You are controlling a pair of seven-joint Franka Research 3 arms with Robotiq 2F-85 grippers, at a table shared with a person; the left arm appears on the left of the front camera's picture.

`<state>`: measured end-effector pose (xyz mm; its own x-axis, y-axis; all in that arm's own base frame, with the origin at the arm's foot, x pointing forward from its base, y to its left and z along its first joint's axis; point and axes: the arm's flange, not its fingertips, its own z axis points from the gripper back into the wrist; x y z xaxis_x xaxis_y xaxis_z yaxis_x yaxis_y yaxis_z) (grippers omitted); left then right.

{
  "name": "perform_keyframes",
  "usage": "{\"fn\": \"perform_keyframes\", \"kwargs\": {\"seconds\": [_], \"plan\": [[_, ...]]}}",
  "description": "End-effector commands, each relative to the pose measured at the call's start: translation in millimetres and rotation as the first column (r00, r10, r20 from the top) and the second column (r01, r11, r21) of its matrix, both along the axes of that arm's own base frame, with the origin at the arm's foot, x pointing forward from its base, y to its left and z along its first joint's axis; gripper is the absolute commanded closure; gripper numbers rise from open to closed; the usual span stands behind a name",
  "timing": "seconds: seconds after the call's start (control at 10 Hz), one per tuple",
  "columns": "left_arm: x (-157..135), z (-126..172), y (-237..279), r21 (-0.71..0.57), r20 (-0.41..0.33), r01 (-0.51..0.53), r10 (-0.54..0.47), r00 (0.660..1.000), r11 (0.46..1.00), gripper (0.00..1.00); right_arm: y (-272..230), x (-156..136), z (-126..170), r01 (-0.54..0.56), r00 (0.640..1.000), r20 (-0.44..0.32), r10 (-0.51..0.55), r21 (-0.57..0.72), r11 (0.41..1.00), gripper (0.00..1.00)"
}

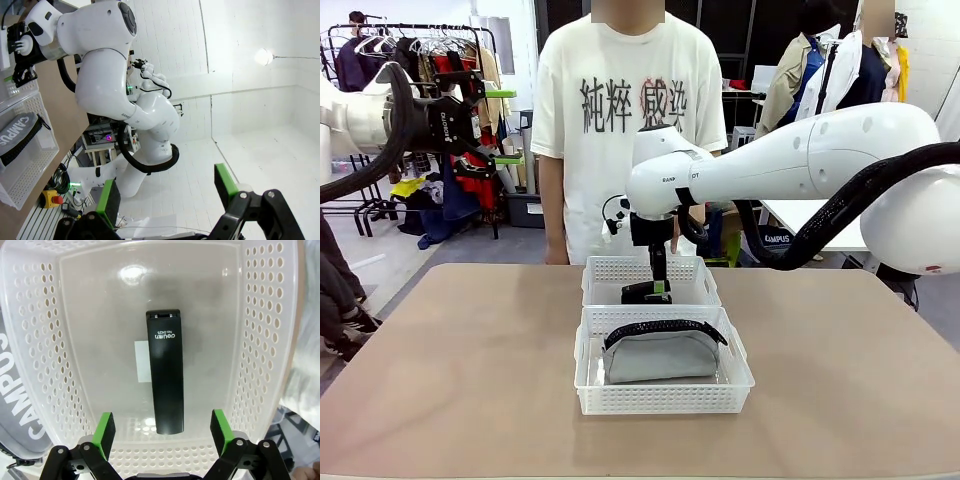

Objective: Distribute items into two baskets.
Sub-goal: Place the picked Stapler into the Organizing basket as instructed by the person.

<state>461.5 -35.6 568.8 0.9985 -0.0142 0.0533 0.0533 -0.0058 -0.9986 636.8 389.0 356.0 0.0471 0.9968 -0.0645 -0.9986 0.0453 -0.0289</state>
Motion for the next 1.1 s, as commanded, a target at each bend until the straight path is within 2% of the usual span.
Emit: {"fn": "perform_keyframes", "kwargs": {"seconds": [0.0,0.2,0.3,0.4,0.9,1.0], "plan": [[-3.3,2.6,1.0,-0.005,-0.006,0.006,-0.006,1.0,1.0,0.0,4.6,6.2,10.7,0.014,1.0,-0.017,-0.014,0.027,1.0,0.0],[-3.3,2.6,1.0,-0.005,-0.006,0.006,-0.006,1.0,1.0,0.0,0.8,3.6,19.5,0.007,1.0,-0.025,-0.006,0.051,0.999,0.0],[-3.3,2.6,1.0,-0.005,-0.006,0.006,-0.006,1.0,1.0,0.0,0.8,3.1,21.7,0.019,1.0,-0.001,-0.019,0.085,0.996,0.0],[-3.3,2.6,1.0,-0.005,-0.006,0.006,-0.006,1.0,1.0,0.0,0.7,1.2,7.5,0.006,1.0,-0.001,-0.006,0.019,1.0,0.0],[-3.3,2.6,1.0,-0.005,-0.006,0.006,-0.006,1.0,1.0,0.0,1.0,1.8,4.8,0.01,1.0,-0.007,-0.009,0.03,1.0,0.0],[-3.3,2.6,1.0,-0.005,-0.006,0.006,-0.006,1.0,1.0,0.0,-6.8,-0.4,19.5,0.042,0.992,-0.123,-0.034,0.066,0.997,0.0]]}}
